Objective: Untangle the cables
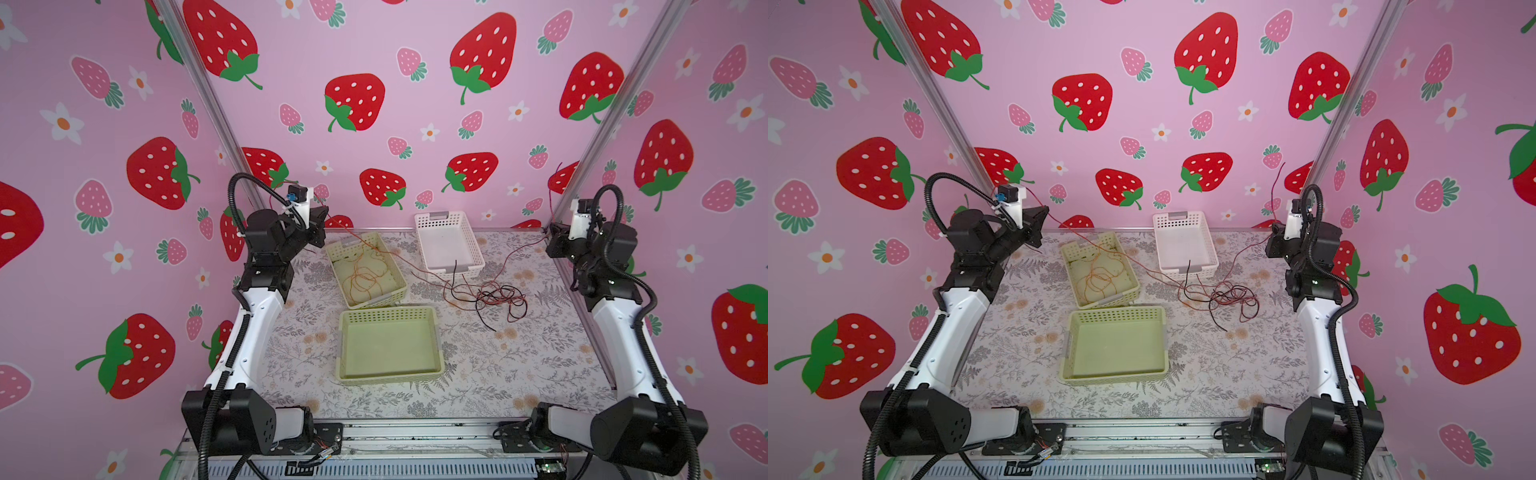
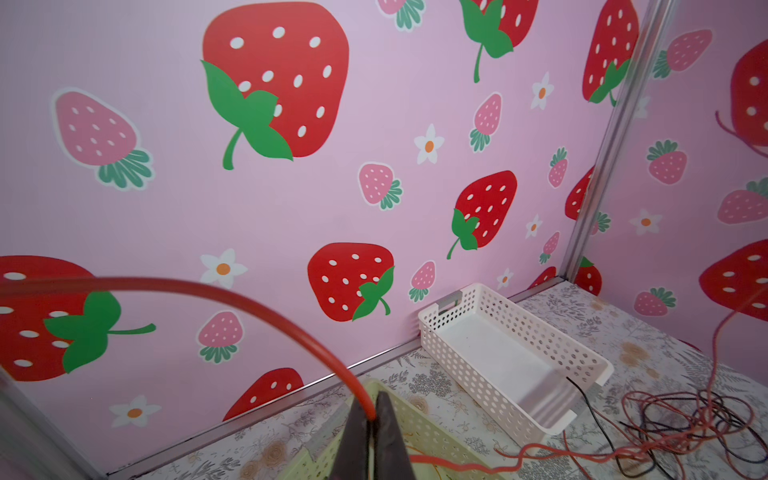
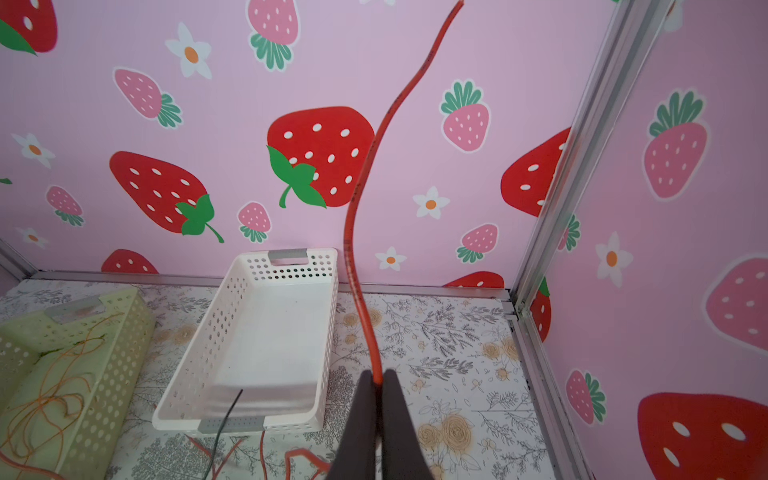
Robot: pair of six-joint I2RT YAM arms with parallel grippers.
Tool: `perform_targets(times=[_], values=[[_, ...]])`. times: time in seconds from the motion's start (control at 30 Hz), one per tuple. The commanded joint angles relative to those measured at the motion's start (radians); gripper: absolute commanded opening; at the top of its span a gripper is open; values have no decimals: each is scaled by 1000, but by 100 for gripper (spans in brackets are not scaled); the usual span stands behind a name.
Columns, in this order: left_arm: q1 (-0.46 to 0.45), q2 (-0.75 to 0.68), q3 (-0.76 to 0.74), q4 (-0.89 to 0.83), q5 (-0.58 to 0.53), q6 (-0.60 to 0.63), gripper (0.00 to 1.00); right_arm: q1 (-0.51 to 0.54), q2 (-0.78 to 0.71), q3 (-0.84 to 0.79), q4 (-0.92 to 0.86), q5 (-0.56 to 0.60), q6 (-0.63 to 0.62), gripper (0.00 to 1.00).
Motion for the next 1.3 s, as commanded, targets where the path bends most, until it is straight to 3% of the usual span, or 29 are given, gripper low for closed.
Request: perform_targets(times=[0.0,0.1,0.27,0.4,0.57,0.67,0.77,0.93,1.07,1.27], values=[[5,3,65,-1,70,-23,0,-1,-5,-41,15,-55,-39,0],[-44,12,87,-6,142,-48,0,33,-29,-47,63,-163,-35,0],[-265,36,136,-53,145,50,0,218,-29,56,59,-269,-81,0],[-432,107,207,-25,168,45,0,319,-8,116,147,-368,-13,0],[-565,198,290,7,186,60,0,375,17,167,178,-352,3,0],[-575,232,338,-4,173,50,0,376,35,196,95,-266,-38,0],[-567,223,365,-64,84,107,0,356,41,179,16,-116,-64,0],[-505,186,430,-123,-24,130,0,226,33,-40,15,-63,42,0],[-460,167,477,-134,-57,144,0,176,62,-218,17,32,45,0],[-402,183,604,-155,-111,161,0,151,215,-322,7,148,46,0]])
